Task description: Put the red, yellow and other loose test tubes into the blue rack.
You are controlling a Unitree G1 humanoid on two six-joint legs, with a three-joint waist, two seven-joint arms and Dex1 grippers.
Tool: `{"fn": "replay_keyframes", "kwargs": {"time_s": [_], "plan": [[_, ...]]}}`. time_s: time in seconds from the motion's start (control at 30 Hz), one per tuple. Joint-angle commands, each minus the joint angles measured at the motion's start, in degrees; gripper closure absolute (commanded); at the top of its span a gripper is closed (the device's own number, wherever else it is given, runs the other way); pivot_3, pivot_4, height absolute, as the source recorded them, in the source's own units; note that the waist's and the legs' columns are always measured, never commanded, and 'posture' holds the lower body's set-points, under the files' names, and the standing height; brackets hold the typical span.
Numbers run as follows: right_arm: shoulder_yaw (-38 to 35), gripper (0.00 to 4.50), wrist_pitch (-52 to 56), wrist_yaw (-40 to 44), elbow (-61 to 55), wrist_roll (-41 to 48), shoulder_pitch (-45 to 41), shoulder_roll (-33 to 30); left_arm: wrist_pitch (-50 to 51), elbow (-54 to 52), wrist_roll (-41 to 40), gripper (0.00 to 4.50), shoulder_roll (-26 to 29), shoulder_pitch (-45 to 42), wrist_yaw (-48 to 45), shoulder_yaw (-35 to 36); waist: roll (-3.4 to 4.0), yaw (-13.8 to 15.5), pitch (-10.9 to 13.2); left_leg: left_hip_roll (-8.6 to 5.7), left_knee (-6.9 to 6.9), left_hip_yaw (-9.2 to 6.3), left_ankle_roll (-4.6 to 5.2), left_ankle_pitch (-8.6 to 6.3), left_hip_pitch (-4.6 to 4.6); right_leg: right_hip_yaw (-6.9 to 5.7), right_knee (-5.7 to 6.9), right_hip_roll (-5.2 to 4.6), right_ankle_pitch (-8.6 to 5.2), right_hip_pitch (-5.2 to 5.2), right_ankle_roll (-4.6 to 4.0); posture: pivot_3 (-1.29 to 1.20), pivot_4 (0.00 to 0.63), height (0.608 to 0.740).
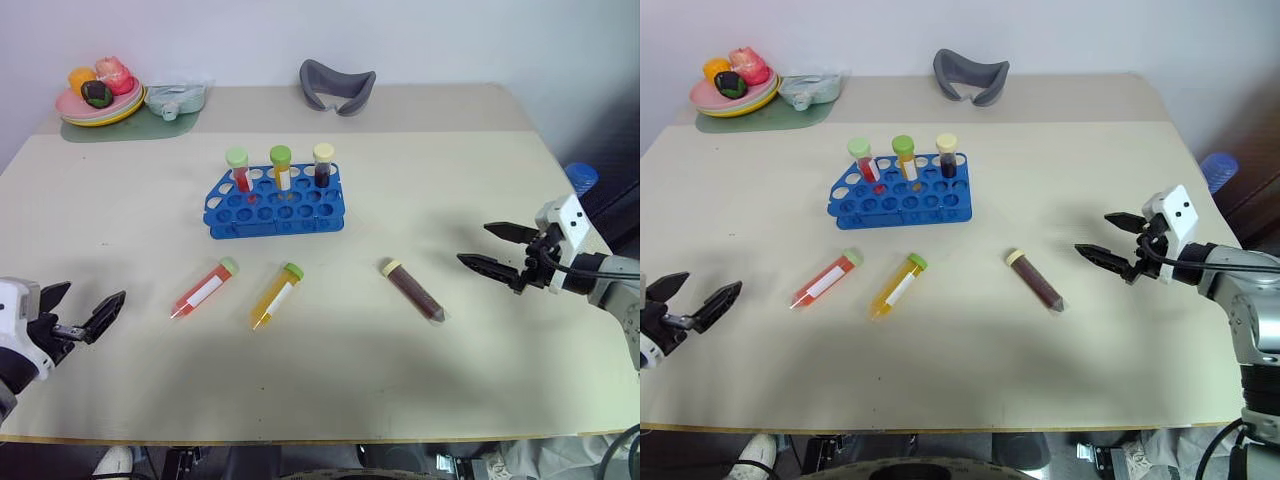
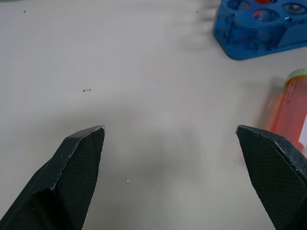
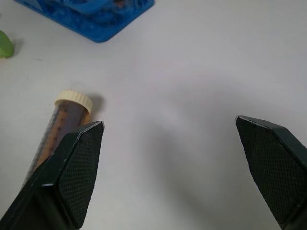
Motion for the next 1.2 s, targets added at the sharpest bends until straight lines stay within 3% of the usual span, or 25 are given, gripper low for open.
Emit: {"fn": "replay_keyframes", "kwargs": {"time_s": [0.03,0.27,0.43,0.7,0.9,1.0,1.2], "plan": [[0.11,0.0,-1.0,-0.14,-0.34,-0.11,-0.88,0.59,-0.35,-1.53,-0.48,0.02,-0.2,0.53,0.36,1.24,0.0,0.03,0.0,0.0,0.0,0.0,0.0,0.0,0.0,0.0,0.0,0.0,0.0,0.0,0.0,0.0,0.15,0.74],[1.29,0.0,-0.34,-1.8,-2.28,-0.27,-1.44,1.61,-0.37,-1.42,-1.02,0.02,0.06,-0.09,0.44,1.4,-0.01,0.06,-0.01,0.0,0.01,0.0,0.0,0.0,-0.01,0.0,0.0,0.0,0.0,0.0,0.0,0.0,0.15,0.74],[1.94,0.0,3.6,-3.75,-6.98,0.11,-2.23,0.27,0.73,-2.49,-2.13,0.02,2.27,-5.64,0.42,-2.67,0.0,0.09,-0.01,0.0,0.02,0.0,0.0,0.0,0.0,0.0,0.02,0.0,0.0,0.0,0.0,0.0,0.15,0.74],[0.1,0.0,18.21,-9.0,-22.45,3.27,-2.04,-4.67,0.97,-2.99,-1.52,0.02,4.46,-21.94,-5.48,-24.98,0.0,0.33,-0.01,-0.02,0.02,-0.01,-0.01,0.0,-0.06,-0.01,0.0,-0.01,0.01,-0.02,0.01,0.0,0.15,0.74],[1.4,0.0,43.19,-22.27,-39.93,10.78,-5.64,-2.69,-3.28,0.05,3.14,0.02,6.76,-27.52,-14.54,-38.52,0.05,-0.42,-0.02,0.01,-0.04,-0.03,0.01,0.0,-0.02,0.02,0.03,0.07,0.0,-0.06,0.0,0.0,0.15,0.74],[5.81,0.0,60.77,-31.87,-42.54,9.95,-13.58,5.49,-5.49,2.62,4.59,0.02,5.65,-29.94,-17.39,-42.75,0.04,-0.44,-0.03,0.02,0.03,-0.05,0.01,0.0,-0.01,0.01,0.08,0.07,0.01,-0.02,-0.01,0.0,0.15,0.74],[11.54,0.0,62.94,-47.06,-36.13,19.47,-18.43,9.21,-6.81,2.87,3.77,0.02,3.39,-31.82,-20.73,-46.18,0.04,0.34,-0.02,-0.02,0.01,-0.05,0.04,-0.02,-0.17,-0.03,-0.07,0.0,0.03,-0.08,-0.03,0.0,0.15,0.74]]}}
